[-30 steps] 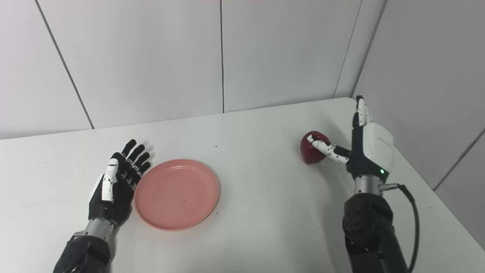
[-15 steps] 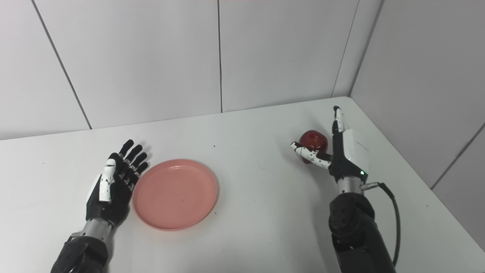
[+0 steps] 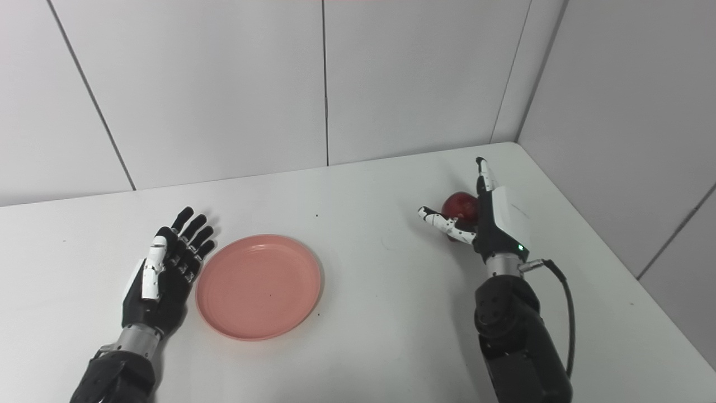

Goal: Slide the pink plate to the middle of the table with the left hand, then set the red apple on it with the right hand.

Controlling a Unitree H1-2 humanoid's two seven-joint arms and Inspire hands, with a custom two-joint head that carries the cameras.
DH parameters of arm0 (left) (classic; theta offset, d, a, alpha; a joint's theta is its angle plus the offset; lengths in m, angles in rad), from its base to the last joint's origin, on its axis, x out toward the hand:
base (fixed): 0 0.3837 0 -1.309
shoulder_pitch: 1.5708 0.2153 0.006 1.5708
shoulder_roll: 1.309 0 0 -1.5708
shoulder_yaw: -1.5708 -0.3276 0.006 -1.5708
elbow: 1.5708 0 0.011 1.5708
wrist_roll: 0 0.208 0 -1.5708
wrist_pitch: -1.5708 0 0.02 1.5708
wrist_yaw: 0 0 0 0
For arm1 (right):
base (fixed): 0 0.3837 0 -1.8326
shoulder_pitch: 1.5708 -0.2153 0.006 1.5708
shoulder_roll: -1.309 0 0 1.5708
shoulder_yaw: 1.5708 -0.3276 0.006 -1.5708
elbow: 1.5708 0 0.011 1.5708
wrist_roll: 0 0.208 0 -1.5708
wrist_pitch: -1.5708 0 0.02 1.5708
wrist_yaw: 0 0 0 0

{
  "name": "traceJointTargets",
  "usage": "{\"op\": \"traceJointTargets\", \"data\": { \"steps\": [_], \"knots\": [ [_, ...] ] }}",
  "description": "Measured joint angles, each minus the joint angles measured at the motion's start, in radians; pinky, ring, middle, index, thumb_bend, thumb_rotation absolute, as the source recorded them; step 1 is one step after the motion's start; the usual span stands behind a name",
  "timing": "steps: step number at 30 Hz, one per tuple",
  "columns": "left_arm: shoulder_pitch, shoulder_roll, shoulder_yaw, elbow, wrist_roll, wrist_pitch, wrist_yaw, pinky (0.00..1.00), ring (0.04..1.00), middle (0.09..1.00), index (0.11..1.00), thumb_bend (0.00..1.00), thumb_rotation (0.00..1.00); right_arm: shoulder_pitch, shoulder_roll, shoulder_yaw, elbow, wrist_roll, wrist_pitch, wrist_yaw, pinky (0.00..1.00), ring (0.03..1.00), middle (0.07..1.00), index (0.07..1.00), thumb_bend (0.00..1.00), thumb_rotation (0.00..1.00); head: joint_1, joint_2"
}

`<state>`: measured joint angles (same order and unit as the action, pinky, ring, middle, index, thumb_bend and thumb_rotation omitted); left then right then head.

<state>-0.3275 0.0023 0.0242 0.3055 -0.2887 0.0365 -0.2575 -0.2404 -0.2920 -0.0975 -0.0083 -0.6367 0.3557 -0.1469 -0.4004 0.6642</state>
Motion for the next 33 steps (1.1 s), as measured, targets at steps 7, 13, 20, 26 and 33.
{"op": "traceJointTargets", "data": {
  "steps": [7,13,20,26,33],
  "knots": [
    [0.002,0.004,0.000,-0.005,0.000,0.003,-0.001,0.94,0.930,0.935,0.922,0.38,1.00,-0.016,-0.020,-0.001,0.048,0.020,0.001,0.000,0.77,0.886,0.939,0.971,1.00,0.56,0.005,0.002],
    [0.006,0.011,0.002,-0.009,0.000,0.003,0.000,0.93,0.926,0.932,0.922,0.38,1.00,-0.019,-0.024,-0.003,0.065,0.026,0.002,-0.002,0.77,0.883,0.933,0.966,1.00,0.52,0.008,0.005],
    [0.007,0.012,0.002,-0.011,0.001,0.003,0.000,0.94,0.928,0.936,0.925,0.38,1.00,-0.033,-0.025,-0.002,0.077,0.035,0.013,-0.001,0.75,0.864,0.912,0.945,1.00,0.46,0.011,0.006],
    [0.008,0.013,0.002,-0.011,0.000,0.003,0.000,0.94,0.929,0.937,0.921,0.38,1.00,-0.046,-0.026,-0.001,0.078,0.052,0.038,0.010,0.74,0.846,0.888,0.900,1.00,0.41,0.012,0.008],
    [0.010,0.013,0.002,-0.015,0.000,0.005,0.000,0.93,0.927,0.935,0.922,0.38,1.00,-0.048,-0.028,0.007,0.092,0.072,0.042,0.010,0.61,0.692,0.727,0.748,0.99,0.28,0.014,0.008]
  ]
}}
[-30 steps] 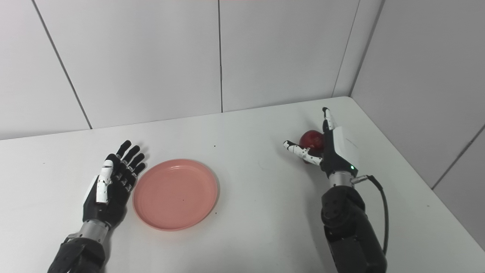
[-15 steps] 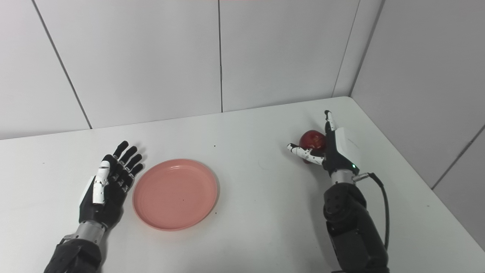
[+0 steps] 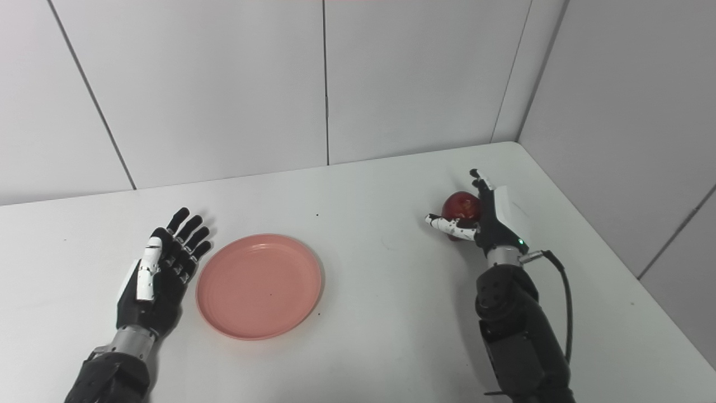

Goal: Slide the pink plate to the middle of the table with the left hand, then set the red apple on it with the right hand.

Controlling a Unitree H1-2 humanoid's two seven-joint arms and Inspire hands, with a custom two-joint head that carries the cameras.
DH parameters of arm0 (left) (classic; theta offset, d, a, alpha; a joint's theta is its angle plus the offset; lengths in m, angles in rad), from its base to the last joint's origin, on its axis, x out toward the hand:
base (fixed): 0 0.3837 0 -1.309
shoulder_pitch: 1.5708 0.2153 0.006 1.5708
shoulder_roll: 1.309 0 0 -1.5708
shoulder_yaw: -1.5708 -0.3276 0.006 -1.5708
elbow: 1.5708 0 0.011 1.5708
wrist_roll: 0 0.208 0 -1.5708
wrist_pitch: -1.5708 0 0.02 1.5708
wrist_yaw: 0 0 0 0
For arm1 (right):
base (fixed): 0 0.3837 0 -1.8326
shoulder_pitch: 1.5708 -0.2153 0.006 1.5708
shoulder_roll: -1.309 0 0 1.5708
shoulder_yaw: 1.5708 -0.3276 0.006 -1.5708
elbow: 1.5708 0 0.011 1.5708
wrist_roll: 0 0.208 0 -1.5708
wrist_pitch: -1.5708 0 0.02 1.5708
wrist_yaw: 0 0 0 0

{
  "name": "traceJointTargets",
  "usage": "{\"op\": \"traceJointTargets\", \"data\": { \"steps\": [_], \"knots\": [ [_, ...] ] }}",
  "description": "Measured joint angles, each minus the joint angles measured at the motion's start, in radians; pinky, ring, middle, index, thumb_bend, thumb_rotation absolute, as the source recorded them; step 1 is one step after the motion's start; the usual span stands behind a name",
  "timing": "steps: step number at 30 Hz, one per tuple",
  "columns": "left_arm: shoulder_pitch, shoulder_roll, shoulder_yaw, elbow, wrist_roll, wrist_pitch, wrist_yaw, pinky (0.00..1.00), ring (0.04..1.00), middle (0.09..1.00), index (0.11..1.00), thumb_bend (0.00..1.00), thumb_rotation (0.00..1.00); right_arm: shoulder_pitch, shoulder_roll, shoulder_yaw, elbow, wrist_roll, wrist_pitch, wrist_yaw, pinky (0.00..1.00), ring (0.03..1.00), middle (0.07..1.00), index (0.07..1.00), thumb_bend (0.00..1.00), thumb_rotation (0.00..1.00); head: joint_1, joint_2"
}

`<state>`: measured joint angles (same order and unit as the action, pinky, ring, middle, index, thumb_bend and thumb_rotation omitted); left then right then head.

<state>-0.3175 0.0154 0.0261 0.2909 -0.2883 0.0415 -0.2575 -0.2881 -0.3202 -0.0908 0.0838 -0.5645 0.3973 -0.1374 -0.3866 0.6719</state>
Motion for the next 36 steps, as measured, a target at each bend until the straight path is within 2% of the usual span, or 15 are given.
{"op": "traceJointTargets", "data": {
  "steps": [3,6,7,8,10,11,12,14,24,29,32,36],
  "knots": [
    [0.003,0.000,0.001,-0.005,0.000,0.002,0.000,0.94,0.933,0.939,0.926,0.37,1.00,-0.003,-0.005,0.007,0.022,0.003,-0.004,-0.003,0.55,0.602,0.640,0.650,0.92,0.16,0.005,0.000],
    [0.003,0.000,0.001,-0.005,0.000,0.002,0.000,0.94,0.933,0.940,0.926,0.38,1.00,-0.009,-0.021,0.019,0.043,0.004,-0.018,-0.012,0.50,0.543,0.585,0.589,0.88,0.08,0.005,0.000],
    [0.003,0.000,0.001,-0.005,0.000,0.002,0.000,0.94,0.933,0.939,0.926,0.38,1.00,-0.009,-0.026,0.022,0.046,0.004,-0.023,-0.013,0.49,0.535,0.576,0.540,0.71,0.11,0.006,0.000],
    [0.004,0.000,0.002,-0.005,0.000,0.002,0.000,0.94,0.933,0.939,0.925,0.38,1.00,-0.009,-0.030,0.027,0.047,0.005,-0.030,-0.017,0.49,0.524,0.564,0.515,0.62,0.12,0.006,0.000],
    [0.004,0.000,0.002,-0.005,0.000,0.002,0.000,0.94,0.932,0.938,0.925,0.37,1.00,-0.010,-0.033,0.031,0.052,0.005,-0.042,-0.029,0.47,0.508,0.548,0.492,0.54,0.13,0.006,0.000],
    [0.004,0.000,0.002,-0.005,0.000,0.002,0.000,0.94,0.933,0.939,0.926,0.38,1.00,-0.010,-0.034,0.036,0.056,0.004,-0.048,-0.031,0.46,0.505,0.546,0.489,0.53,0.13,0.006,0.000],
    [0.004,0.000,0.002,-0.005,0.000,0.002,0.000,0.94,0.933,0.939,0.926,0.38,1.00,-0.011,-0.034,0.039,0.057,0.004,-0.048,-0.033,0.45,0.495,0.522,0.479,0.53,0.05,0.006,0.000],
    [0.004,0.000,0.003,-0.005,0.000,0.002,0.000,0.94,0.934,0.939,0.927,0.38,1.00,-0.015,-0.035,0.045,0.065,0.001,-0.048,-0.039,0.44,0.483,0.507,0.474,0.53,0.01,0.008,-0.002],
    [0.004,-0.001,0.002,-0.004,-0.001,0.002,0.000,0.95,0.936,0.943,0.928,0.38,1.00,-0.023,-0.037,0.051,0.075,0.007,-0.051,-0.058,0.38,0.443,0.473,0.496,0.53,0.00,0.017,-0.011],
    [0.005,-0.001,0.002,-0.004,-0.001,0.002,0.000,0.95,0.937,0.944,0.928,0.38,1.00,-0.019,-0.037,0.048,0.022,0.008,-0.050,-0.067,0.36,0.421,0.456,0.511,0.53,0.00,0.024,-0.018],
    [0.005,-0.003,0.002,-0.004,0.000,0.002,0.000,0.94,0.932,0.938,0.923,0.37,1.00,-0.015,-0.034,0.038,-0.050,0.023,-0.050,-0.066,0.34,0.401,0.444,0.518,0.53,0.00,0.034,-0.023],
    [0.007,-0.006,0.001,-0.007,0.002,0.002,0.004,0.95,0.936,0.941,0.922,0.37,1.00,-0.016,-0.032,0.041,-0.111,0.021,-0.050,-0.066,0.37,0.429,0.463,0.507,0.53,0.00,0.048,-0.029]
  ]
}}
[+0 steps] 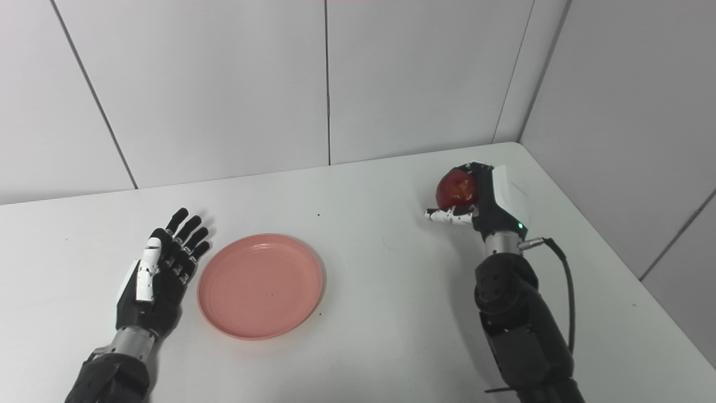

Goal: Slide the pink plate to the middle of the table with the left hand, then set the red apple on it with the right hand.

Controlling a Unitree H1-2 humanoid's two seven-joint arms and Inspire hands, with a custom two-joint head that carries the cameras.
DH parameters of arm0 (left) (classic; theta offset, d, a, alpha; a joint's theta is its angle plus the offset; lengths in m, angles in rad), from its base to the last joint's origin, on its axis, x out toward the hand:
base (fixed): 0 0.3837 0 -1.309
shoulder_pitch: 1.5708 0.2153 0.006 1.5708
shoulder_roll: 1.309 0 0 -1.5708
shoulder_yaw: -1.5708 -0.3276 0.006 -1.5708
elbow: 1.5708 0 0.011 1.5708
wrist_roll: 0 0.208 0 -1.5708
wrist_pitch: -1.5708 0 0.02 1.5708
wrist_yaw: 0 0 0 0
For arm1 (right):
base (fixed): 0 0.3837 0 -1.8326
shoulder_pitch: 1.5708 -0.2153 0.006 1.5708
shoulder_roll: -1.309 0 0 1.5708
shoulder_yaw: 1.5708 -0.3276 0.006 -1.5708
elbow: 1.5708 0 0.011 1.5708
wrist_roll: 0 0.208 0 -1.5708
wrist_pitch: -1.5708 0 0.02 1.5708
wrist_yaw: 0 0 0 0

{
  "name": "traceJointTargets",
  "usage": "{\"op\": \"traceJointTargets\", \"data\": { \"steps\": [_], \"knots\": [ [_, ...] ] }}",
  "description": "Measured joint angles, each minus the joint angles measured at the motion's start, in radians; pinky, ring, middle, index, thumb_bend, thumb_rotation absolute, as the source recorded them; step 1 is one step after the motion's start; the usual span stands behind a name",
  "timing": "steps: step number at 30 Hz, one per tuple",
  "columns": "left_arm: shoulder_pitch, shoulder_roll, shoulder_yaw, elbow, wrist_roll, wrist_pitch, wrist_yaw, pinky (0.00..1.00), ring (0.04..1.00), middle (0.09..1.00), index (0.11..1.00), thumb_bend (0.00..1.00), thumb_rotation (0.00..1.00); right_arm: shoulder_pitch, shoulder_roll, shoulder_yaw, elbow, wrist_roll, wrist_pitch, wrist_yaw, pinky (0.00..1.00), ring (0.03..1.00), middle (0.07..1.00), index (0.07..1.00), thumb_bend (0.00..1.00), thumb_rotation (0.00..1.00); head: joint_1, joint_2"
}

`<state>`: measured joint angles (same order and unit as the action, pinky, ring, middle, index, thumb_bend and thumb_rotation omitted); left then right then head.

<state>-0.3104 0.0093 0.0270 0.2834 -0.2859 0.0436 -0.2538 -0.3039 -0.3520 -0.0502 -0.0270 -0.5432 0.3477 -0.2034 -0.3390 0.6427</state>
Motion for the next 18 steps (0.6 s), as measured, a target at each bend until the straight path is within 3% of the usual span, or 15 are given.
{"op": "traceJointTargets", "data": {
  "steps": [10,18],
  "knots": [
    [0.010,-0.023,-0.009,-0.016,0.022,-0.002,0.021,0.94,0.926,0.931,0.917,0.36,1.00,-0.031,0.025,0.067,-0.168,-0.054,0.029,0.076,0.35,0.414,0.455,0.517,0.53,0.00,0.069,-0.008],
    [0.018,-0.042,-0.019,-0.021,0.056,-0.014,0.042,0.92,0.921,0.927,0.912,0.37,1.00,-0.074,0.079,0.128,-0.196,-0.083,0.036,0.114,0.30,0.376,0.446,0.525,0.53,0.00,0.120,-0.011]
  ]
}}
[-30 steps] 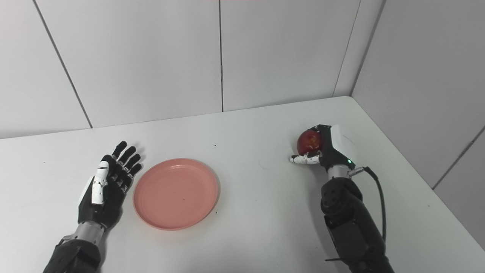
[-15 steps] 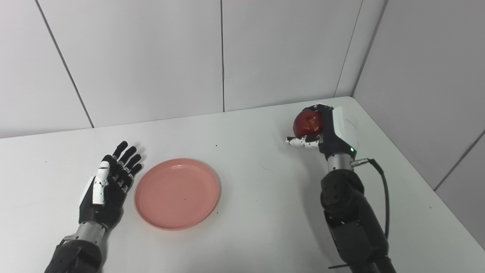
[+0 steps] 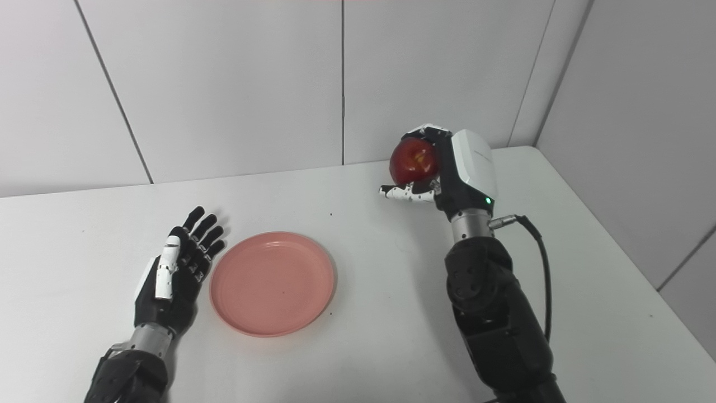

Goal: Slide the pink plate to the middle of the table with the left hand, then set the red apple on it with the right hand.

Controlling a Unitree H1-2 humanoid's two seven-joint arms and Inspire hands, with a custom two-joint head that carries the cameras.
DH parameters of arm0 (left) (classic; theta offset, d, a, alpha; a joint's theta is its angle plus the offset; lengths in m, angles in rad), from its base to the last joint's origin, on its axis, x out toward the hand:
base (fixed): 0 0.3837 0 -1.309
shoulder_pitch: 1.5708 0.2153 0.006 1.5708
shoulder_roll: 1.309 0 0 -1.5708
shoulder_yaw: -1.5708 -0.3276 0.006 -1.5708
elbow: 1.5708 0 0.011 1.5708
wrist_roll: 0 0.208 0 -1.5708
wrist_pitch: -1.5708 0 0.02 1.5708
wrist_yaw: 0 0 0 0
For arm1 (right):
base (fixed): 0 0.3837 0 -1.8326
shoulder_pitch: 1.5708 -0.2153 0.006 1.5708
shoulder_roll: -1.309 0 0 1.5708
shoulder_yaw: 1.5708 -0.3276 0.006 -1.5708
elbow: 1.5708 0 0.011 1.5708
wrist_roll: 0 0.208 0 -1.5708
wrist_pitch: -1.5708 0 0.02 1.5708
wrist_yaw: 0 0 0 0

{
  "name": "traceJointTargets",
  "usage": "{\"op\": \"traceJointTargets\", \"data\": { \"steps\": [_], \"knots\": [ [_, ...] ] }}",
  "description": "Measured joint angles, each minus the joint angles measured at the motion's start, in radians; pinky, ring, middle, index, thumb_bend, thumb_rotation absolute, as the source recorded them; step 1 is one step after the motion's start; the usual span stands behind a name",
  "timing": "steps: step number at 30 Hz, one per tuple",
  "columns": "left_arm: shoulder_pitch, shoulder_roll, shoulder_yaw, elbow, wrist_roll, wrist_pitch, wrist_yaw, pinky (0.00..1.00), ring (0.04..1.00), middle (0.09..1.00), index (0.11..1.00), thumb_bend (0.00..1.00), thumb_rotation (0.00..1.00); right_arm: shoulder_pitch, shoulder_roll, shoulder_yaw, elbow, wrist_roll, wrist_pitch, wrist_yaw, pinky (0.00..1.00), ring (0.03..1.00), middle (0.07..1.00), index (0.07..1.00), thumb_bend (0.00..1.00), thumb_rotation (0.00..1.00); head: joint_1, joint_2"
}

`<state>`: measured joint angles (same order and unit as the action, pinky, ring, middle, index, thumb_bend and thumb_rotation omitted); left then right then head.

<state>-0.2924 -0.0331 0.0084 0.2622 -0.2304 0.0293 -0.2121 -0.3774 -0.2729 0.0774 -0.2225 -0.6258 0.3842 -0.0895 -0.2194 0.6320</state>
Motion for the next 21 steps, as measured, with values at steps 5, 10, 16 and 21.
{"op": "traceJointTargets", "data": {
  "steps": [5,10,16,21],
  "knots": [
    [-0.001,-0.007,0.000,0.005,0.006,-0.006,0.009,0.93,0.926,0.933,0.921,0.37,1.00,-0.031,0.027,0.059,0.027,-0.026,-0.017,0.002,0.31,0.380,0.444,0.526,0.53,0.00,0.058,-0.005],
    [-0.002,-0.017,-0.003,0.005,0.022,-0.008,0.014,0.93,0.927,0.934,0.923,0.37,1.00,-0.057,0.076,0.116,0.052,-0.040,-0.045,0.000,0.32,0.384,0.445,0.524,0.53,0.00,0.097,-0.006],
    [-0.001,-0.026,-0.008,0.004,0.025,-0.011,0.030,0.94,0.940,0.944,0.931,0.38,1.00,-0.070,0.154,0.178,0.101,-0.055,-0.082,-0.006,0.32,0.392,0.454,0.516,0.53,0.00,0.156,-0.006],
    [0.001,-0.039,-0.014,0.004,0.041,-0.018,0.046,0.93,0.931,0.938,0.926,0.37,1.00,-0.079,0.202,0.225,0.138,-0.067,-0.095,-0.003,0.30,0.377,0.447,0.522,0.53,0.00,0.213,-0.008]
  ]
}}
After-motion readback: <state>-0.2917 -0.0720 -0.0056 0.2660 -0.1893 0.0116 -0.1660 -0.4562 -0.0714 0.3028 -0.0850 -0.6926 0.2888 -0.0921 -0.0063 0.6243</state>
